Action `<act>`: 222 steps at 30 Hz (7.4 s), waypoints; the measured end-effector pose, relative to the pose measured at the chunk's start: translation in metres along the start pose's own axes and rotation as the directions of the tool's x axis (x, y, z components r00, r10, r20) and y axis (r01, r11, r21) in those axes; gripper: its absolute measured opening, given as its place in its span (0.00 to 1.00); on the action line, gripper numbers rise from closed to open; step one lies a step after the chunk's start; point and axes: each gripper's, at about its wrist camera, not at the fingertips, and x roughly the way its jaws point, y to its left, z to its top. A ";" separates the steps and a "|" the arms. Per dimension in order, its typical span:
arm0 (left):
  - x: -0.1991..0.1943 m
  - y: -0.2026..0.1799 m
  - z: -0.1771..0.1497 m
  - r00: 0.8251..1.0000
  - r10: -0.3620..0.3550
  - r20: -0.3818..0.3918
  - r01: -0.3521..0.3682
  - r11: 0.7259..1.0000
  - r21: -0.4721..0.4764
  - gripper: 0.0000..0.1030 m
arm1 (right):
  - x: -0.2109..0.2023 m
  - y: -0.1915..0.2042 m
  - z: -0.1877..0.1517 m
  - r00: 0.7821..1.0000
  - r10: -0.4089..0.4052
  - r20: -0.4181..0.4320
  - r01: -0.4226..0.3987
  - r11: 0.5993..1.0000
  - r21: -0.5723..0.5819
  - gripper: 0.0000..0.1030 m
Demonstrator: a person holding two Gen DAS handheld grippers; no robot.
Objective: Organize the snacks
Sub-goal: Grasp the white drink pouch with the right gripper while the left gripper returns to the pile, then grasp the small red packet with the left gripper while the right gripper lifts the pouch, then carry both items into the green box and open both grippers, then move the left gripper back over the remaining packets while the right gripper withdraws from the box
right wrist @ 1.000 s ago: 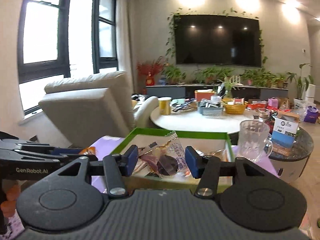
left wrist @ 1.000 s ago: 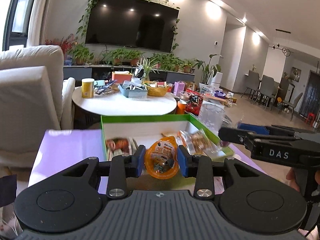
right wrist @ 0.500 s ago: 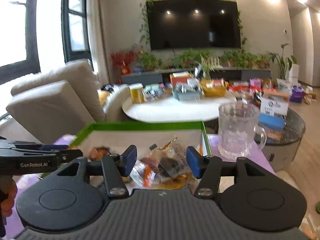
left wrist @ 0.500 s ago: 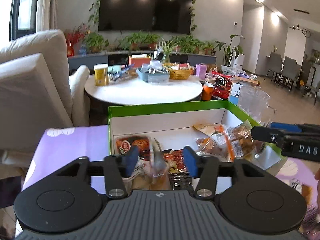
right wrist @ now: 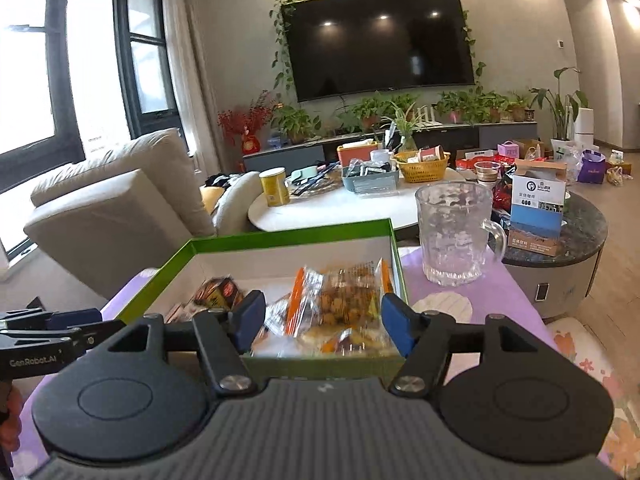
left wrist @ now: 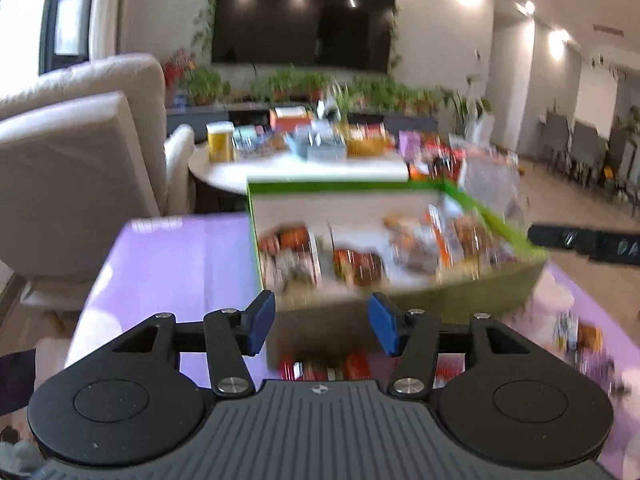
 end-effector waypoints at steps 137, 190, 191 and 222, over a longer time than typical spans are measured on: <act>0.059 -0.010 0.039 0.999 0.023 -0.040 -0.016 0.986 0.166 0.47 | 0.065 0.017 0.005 0.983 0.148 -0.112 -0.129 0.979 0.158 0.44; -0.032 -0.091 -0.032 0.995 -0.033 -0.095 0.060 0.955 0.292 0.49 | -0.064 -0.050 -0.078 0.989 0.053 -0.136 -0.042 0.996 0.079 0.44; -0.030 -0.088 -0.032 0.995 -0.017 -0.102 0.045 0.959 0.278 0.50 | -0.065 -0.048 -0.080 0.989 0.058 -0.138 -0.049 0.996 0.072 0.44; -0.011 -0.081 -0.028 0.988 0.010 -0.152 0.021 0.980 0.200 0.60 | -0.064 -0.028 -0.100 0.979 0.081 -0.187 -0.082 0.997 0.004 0.44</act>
